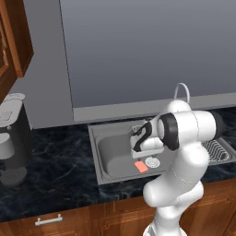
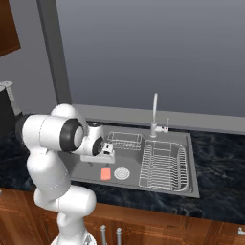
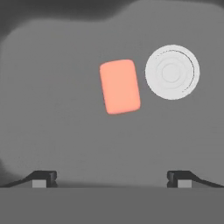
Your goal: Pick up the bar soap and bar soap from the sink, and place them back in the cabinet, and close the cabinet doors.
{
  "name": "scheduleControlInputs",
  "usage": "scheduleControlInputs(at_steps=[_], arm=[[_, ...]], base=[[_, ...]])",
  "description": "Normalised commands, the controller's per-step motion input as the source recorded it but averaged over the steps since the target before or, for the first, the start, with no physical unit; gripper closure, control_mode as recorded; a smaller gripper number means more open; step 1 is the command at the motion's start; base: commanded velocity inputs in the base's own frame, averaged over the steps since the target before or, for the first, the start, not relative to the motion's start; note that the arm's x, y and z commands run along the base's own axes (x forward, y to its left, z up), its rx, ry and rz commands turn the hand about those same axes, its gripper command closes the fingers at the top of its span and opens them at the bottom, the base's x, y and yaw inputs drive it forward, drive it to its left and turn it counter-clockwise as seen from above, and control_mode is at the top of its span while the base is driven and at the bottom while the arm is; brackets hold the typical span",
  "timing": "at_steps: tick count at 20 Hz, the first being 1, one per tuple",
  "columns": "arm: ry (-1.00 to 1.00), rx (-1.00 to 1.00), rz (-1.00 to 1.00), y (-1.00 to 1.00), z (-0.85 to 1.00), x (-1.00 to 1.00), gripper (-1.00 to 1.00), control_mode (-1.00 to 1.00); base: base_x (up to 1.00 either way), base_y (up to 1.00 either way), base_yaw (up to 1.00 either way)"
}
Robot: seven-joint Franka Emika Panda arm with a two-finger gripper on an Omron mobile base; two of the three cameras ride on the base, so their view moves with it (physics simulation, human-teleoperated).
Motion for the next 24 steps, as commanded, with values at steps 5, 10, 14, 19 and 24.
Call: scheduleControlInputs(at_steps=[5,10,14,19,24], arm=[[0.01,0.00,0.03,-0.03,-0.30,0.18,-1.00,-1.00],[0.01,0.00,0.03,-0.01,-0.34,0.21,-1.00,-1.00],[0.01,0.00,0.03,-0.01,-0.32,0.22,-1.00,-1.00],[0.01,0.00,0.03,-0.01,-0.25,0.22,-1.00,-1.00],[0.02,0.00,0.02,-0.03,-0.15,0.24,-1.00,-1.00]], base=[[0.00,0.00,0.00],[0.00,0.00,0.00],[0.00,0.00,0.00],[0.00,0.00,0.00],[0.00,0.00,0.00]])
